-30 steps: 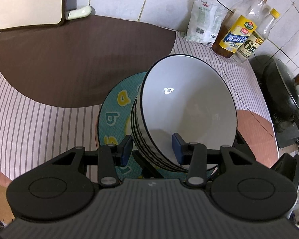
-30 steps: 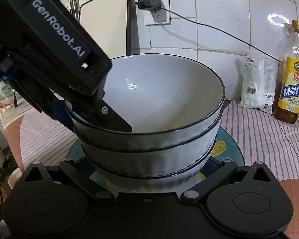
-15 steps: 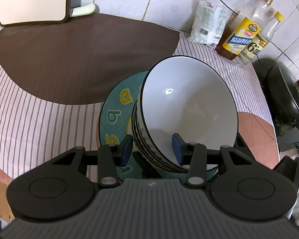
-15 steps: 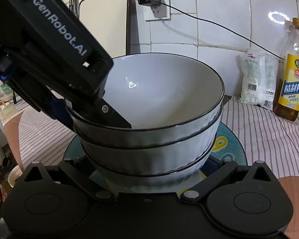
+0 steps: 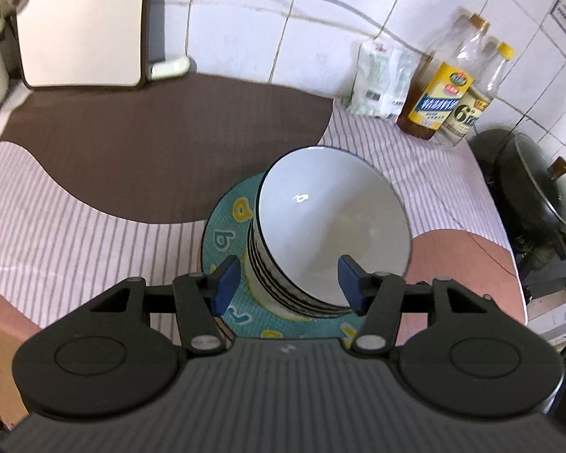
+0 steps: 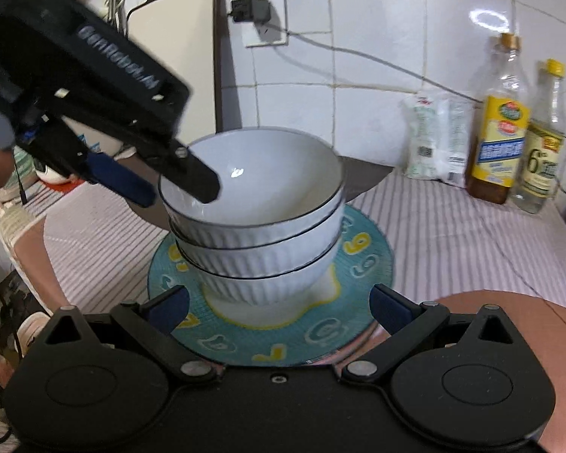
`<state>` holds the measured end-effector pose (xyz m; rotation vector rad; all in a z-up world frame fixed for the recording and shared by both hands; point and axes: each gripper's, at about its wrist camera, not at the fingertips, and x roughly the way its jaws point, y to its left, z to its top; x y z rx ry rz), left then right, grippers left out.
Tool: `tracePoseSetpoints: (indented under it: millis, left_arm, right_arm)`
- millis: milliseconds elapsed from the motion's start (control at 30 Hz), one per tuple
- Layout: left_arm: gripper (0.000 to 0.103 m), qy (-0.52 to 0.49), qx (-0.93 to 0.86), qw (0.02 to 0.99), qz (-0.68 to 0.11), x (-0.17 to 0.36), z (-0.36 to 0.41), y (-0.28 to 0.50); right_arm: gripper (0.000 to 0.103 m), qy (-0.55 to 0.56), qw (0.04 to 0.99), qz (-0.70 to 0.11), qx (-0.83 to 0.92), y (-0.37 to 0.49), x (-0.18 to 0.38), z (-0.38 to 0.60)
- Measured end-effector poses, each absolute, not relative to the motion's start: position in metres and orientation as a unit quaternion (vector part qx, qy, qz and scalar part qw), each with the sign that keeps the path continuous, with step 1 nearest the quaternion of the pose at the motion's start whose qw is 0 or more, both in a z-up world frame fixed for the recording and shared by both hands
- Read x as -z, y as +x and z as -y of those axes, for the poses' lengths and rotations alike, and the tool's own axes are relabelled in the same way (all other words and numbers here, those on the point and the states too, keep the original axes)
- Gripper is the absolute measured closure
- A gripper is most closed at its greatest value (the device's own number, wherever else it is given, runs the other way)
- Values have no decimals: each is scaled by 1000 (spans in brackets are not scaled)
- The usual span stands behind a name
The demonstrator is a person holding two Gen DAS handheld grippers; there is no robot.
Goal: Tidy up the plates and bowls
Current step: 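Open both tools and pull them back from the bowl stack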
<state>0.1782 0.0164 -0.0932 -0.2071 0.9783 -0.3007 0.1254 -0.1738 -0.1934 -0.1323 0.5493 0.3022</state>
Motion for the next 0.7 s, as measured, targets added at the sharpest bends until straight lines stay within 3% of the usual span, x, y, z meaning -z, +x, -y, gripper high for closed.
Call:
tracePoseSetpoints:
  millis: [700]
  left_arm:
    - [33,-69,131,907,-393,17,-40,82]
  right_arm:
    - [0,-37,956,-282,-67,60,105,208]
